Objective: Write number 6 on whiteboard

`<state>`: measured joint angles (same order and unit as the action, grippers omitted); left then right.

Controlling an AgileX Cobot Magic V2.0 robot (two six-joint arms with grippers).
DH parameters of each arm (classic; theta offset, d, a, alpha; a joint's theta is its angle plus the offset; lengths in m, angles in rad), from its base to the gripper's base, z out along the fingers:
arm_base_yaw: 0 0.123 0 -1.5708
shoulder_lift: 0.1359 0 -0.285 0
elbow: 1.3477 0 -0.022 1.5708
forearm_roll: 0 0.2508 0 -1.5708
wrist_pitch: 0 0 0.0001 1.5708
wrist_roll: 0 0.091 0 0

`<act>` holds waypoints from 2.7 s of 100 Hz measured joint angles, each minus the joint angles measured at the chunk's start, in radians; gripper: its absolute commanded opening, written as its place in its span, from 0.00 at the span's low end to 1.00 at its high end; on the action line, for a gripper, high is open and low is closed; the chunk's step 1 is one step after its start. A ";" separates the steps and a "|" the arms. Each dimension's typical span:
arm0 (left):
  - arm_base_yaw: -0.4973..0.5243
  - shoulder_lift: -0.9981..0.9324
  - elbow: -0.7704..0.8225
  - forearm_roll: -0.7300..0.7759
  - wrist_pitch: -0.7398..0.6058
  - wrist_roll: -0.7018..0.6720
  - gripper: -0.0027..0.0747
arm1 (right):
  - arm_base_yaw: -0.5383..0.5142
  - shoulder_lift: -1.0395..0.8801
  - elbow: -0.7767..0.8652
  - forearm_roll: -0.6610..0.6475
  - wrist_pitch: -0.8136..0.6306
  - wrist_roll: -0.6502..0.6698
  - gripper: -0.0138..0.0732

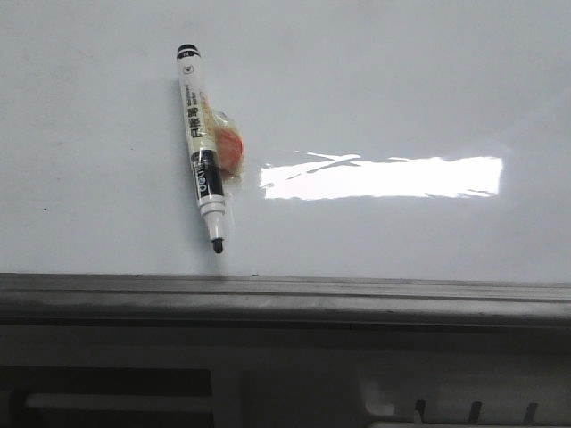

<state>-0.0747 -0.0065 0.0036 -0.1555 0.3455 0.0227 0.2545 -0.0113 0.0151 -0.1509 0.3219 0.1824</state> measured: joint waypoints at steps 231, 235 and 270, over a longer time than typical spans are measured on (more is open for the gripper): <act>-0.119 0.000 0.000 0.000 0.000 0.000 0.01 | 0.000 0.000 0.000 0.000 0.000 0.000 0.09; -0.119 0.000 0.000 0.000 0.000 0.000 0.01 | 0.000 0.000 0.000 0.000 0.000 0.000 0.09; -0.119 0.000 0.000 -0.007 -0.021 0.000 0.01 | 0.000 0.000 0.000 -0.022 -0.086 0.000 0.09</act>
<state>-0.1941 -0.0065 0.0036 -0.1629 0.3242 0.0227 0.2545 -0.0113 0.0151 -0.1726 0.2357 0.1824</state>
